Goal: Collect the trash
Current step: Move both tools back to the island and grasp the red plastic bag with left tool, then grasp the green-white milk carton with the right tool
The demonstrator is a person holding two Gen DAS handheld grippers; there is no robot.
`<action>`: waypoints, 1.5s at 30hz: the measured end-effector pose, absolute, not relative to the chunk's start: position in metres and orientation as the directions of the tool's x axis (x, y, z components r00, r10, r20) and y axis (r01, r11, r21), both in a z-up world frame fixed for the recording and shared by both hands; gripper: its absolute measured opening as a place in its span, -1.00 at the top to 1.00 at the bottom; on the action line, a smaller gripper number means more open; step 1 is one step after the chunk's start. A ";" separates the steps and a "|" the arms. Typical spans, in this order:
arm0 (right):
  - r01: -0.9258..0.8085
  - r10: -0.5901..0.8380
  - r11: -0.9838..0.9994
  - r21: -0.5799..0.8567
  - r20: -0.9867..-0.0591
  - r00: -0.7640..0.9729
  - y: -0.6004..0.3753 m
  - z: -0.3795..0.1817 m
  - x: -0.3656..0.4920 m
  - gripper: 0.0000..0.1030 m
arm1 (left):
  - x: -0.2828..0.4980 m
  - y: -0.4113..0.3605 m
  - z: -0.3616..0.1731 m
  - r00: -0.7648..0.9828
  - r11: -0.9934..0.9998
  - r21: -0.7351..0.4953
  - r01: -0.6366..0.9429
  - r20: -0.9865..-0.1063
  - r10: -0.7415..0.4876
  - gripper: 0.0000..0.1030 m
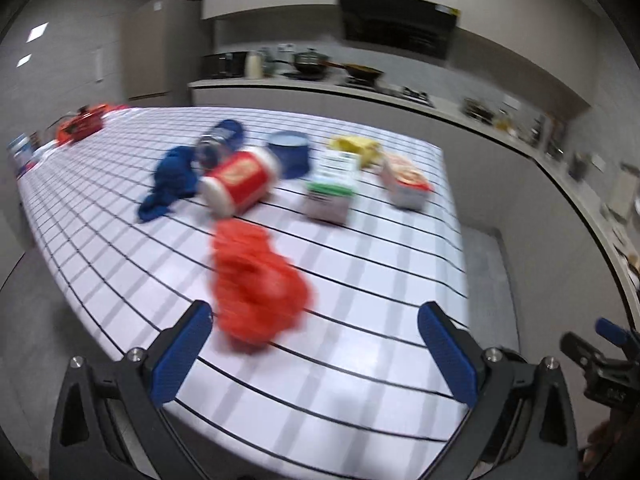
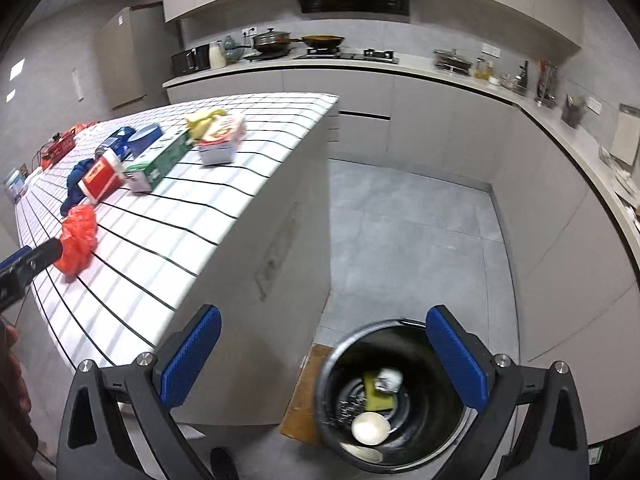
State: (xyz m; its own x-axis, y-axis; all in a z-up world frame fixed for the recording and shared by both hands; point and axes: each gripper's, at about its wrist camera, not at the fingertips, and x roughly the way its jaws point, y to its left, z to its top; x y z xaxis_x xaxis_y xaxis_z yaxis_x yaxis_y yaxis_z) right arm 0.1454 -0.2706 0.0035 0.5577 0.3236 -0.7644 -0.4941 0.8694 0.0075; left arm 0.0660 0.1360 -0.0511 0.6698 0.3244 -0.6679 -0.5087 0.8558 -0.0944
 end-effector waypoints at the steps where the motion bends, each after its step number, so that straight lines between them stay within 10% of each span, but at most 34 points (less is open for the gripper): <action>1: -0.497 0.325 0.868 0.005 -0.762 0.560 -0.264 0.005 0.144 -1.00 | 0.067 0.148 -0.056 0.661 0.846 -0.093 -0.525 -0.670 0.337 -0.99; 10: -0.540 0.337 0.842 -0.001 -0.780 0.527 -0.179 -0.002 0.150 -1.00 | 0.086 0.199 -0.089 0.631 0.829 -0.133 -0.543 -0.716 0.298 -0.79; 18: -0.568 0.351 0.823 0.018 -0.803 0.482 -0.119 -0.018 0.156 -1.00 | 0.077 0.221 -0.103 0.629 0.827 -0.167 -0.536 -0.733 0.260 0.17; 45: -0.589 0.370 0.807 0.048 -0.818 0.440 0.059 -0.044 0.232 -0.81 | 0.078 0.349 -0.104 0.589 0.791 -0.141 -0.596 -0.745 0.312 0.17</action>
State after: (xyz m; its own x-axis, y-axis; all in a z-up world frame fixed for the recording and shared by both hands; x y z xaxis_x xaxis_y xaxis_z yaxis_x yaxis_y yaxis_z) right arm 0.2325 0.0591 -0.0436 0.4404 0.3698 -0.8181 -0.5886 0.8070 0.0480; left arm 0.0783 0.3487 -0.1040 0.5893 0.3117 -0.7454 -0.5959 0.7907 -0.1405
